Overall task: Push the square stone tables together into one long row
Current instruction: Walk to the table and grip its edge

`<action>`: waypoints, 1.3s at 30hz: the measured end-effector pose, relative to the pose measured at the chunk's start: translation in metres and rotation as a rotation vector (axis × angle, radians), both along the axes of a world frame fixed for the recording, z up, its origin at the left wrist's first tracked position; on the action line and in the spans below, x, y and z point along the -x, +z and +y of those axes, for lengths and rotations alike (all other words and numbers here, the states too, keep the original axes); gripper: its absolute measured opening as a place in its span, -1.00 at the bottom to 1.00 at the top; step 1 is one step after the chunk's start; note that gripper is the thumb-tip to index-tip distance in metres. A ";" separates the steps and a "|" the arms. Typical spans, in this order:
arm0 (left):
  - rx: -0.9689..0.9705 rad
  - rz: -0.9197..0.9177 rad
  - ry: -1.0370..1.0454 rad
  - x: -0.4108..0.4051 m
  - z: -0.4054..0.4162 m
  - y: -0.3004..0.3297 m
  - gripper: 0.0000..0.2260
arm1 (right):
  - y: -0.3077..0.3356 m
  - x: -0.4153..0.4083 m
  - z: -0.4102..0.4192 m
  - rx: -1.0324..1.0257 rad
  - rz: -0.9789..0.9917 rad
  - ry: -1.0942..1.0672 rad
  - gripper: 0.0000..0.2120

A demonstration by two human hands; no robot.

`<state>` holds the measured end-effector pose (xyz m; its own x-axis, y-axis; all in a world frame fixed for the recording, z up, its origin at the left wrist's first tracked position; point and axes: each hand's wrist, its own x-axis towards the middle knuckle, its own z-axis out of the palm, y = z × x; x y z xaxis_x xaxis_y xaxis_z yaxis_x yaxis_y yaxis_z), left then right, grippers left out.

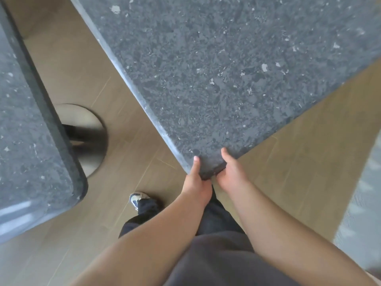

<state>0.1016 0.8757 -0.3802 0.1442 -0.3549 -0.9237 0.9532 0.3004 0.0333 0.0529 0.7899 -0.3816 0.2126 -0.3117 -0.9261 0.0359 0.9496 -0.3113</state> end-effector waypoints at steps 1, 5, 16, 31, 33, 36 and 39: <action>0.010 0.027 0.001 0.000 -0.001 -0.002 -0.48 | -0.001 0.000 -0.001 0.021 -0.003 0.009 -0.57; 0.057 -0.011 -0.060 -0.009 0.009 -0.011 -0.52 | 0.003 -0.007 0.001 0.031 -0.002 0.000 -0.55; 0.044 -0.031 -0.217 -0.035 0.034 -0.008 -0.53 | 0.006 -0.028 0.027 0.068 0.099 -0.012 -0.57; 0.003 -0.051 -0.013 -0.151 0.158 0.005 -0.84 | 0.002 -0.147 0.160 -0.026 0.039 -0.166 -0.58; -0.003 -0.043 0.028 -0.158 0.164 0.003 -0.78 | 0.002 -0.159 0.171 -0.011 0.013 -0.161 -0.62; -0.016 -0.024 0.103 -0.167 0.168 -0.001 -0.70 | 0.001 -0.175 0.184 -0.002 0.007 -0.171 -0.67; -0.038 -0.027 0.134 -0.175 0.171 -0.005 -0.68 | -0.003 -0.185 0.192 0.016 0.038 -0.135 -0.61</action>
